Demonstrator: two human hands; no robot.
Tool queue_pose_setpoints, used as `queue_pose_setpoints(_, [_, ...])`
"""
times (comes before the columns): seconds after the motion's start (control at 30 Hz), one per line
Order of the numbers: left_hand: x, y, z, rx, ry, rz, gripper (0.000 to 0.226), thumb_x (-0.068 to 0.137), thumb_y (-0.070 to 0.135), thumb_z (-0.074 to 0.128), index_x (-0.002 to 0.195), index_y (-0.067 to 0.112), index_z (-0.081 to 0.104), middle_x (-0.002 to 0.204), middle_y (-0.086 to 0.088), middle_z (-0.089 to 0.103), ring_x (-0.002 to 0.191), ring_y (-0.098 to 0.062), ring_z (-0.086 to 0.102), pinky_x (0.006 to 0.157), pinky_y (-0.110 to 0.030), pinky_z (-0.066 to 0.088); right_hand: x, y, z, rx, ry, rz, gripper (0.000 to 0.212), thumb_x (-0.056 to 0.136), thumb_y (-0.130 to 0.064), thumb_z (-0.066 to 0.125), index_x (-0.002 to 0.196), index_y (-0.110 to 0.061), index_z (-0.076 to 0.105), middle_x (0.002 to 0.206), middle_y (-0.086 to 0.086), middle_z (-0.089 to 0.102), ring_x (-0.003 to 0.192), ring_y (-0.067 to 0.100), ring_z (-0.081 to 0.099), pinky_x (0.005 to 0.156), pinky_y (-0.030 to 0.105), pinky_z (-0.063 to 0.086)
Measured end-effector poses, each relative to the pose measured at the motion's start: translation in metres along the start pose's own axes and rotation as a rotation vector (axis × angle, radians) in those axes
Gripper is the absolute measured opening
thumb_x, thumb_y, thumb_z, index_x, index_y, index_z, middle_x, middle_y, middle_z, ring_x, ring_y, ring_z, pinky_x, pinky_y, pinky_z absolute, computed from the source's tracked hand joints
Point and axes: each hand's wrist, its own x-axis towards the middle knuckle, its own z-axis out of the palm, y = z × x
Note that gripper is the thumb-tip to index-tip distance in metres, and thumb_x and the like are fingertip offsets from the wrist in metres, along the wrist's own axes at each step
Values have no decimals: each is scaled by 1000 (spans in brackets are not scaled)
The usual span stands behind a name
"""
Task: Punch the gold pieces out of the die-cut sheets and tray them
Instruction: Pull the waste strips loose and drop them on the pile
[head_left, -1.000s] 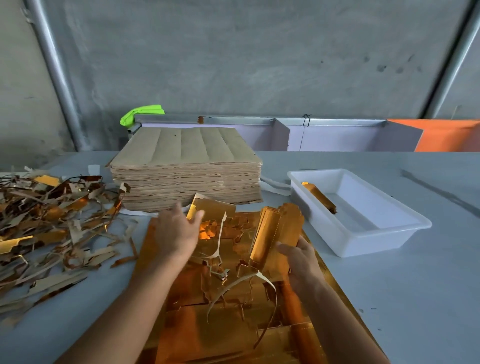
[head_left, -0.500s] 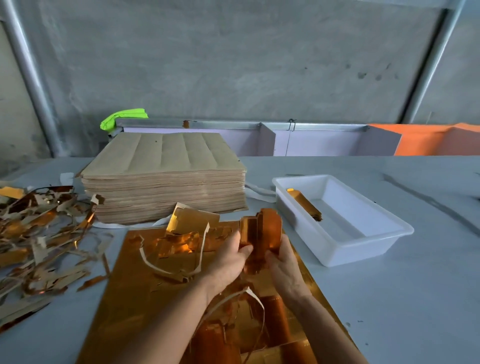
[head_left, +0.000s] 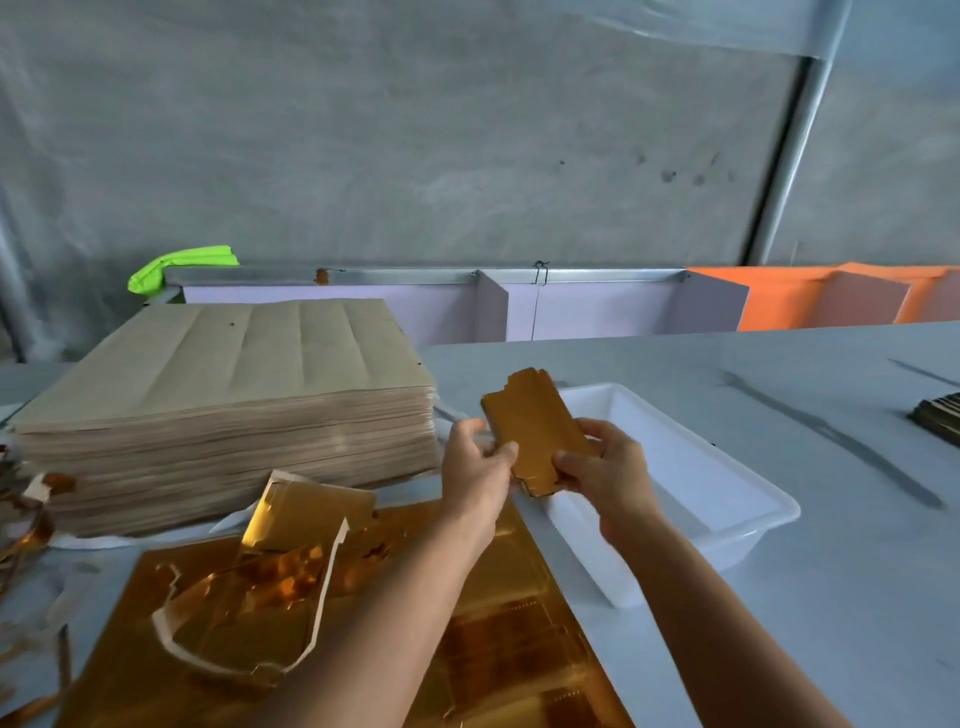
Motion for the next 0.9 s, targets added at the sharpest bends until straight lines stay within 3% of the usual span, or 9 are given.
queue_pose_setpoints(0.07, [15,-1,19,-12,-40,42,46,87,0,63,118,25,40,91,-4,61,87,-20,66,73,-31,59,26,-1,-13,-51,58,11,39,83,6,63,116,-13,56,91,8,65,68,22,66,59,29,56])
queue_pose_setpoints(0.13, [28,-4,36,24,-91,90,50,85,-2,65,119,24,41,87,-4,60,83,-18,66,69,-29,60,49,3,-24,-100,100,39,42,84,5,63,121,-14,56,97,9,64,78,27,68,72,39,59])
queue_pose_setpoints(0.23, [45,-16,54,270,-147,237,40,88,3,63,124,16,54,98,-5,66,94,-22,65,86,-33,55,76,17,-35,-115,135,111,45,83,7,61,125,-11,56,95,8,64,83,31,69,79,44,58])
queue_pose_setpoints(0.33, [58,-31,60,743,-141,508,33,91,13,58,124,16,60,118,-1,63,113,-19,56,99,-32,41,99,31,-44,-149,149,137,48,82,11,61,125,-8,57,92,7,61,75,25,66,71,37,58])
queue_pose_setpoints(0.43, [66,-41,62,967,-205,620,24,95,25,50,112,20,66,119,6,61,117,-14,50,103,-33,26,114,41,-43,-209,113,162,47,80,13,61,124,-7,58,93,10,62,71,24,63,70,36,58])
queue_pose_setpoints(0.57, [67,-43,64,1188,-314,657,38,99,31,32,86,17,65,101,6,63,112,-12,47,106,-39,17,121,51,-32,-295,36,228,45,81,11,60,122,-7,61,98,16,64,64,23,62,65,32,59])
queue_pose_setpoints(0.67, [68,-37,63,1349,-416,592,54,100,37,22,91,12,69,102,3,64,118,-11,41,113,-49,6,119,56,-25,-374,-27,258,39,82,9,61,118,-5,61,94,19,68,65,22,62,67,33,58])
queue_pose_setpoints(0.8, [67,-29,67,1459,-453,490,59,101,41,19,93,9,68,103,-2,63,122,-16,39,113,-53,3,115,55,-21,-689,-38,154,11,74,-5,61,84,-8,66,78,12,62,66,20,54,56,29,45])
queue_pose_setpoints(0.9, [67,-28,70,1482,-464,411,60,102,42,18,101,9,67,110,-2,63,128,-17,36,113,-56,2,114,56,-20,-899,-63,111,34,80,-14,64,113,-12,66,111,8,64,102,22,59,84,30,48])
